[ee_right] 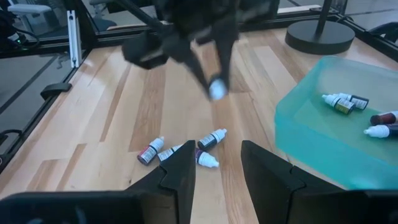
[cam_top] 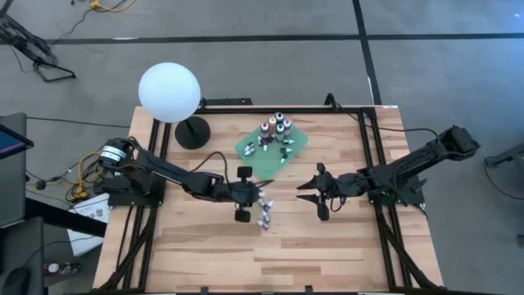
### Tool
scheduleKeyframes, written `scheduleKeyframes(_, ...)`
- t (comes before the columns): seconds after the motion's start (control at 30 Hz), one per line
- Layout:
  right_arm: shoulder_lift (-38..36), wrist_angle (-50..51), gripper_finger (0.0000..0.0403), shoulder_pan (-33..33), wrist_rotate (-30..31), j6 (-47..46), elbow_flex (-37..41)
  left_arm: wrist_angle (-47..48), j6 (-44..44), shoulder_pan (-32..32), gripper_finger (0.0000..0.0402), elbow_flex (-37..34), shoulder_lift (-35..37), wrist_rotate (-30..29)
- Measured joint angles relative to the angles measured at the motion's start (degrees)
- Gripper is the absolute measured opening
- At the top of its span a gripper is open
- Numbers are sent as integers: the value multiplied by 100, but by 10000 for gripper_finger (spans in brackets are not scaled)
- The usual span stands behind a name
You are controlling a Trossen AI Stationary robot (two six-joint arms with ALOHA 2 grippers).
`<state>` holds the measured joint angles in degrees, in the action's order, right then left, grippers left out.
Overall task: Pick & Place food coloring
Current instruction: Put the green food coloring bottle into the green bin
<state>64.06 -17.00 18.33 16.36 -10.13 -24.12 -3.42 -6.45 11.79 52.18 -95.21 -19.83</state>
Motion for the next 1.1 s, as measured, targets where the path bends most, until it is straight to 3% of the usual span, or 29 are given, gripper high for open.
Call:
scheduleKeyframes(0.17,1,-11,120,-1,0,0,0,-147,-140,-134,77,2,298,-1218)
scheduleKeyframes(0.27,0,-12,120,0,0,0,0,-398,-140,-396,77,0,307,-1511)
scheduleKeyframes(0.7,0,-19,120,-1,0,-2,0,-768,226,-1660,78,2,227,-1291)
scheduleKeyframes(1.1,1,-18,120,1,0,0,0,-763,410,-1929,78,2,227,-906)
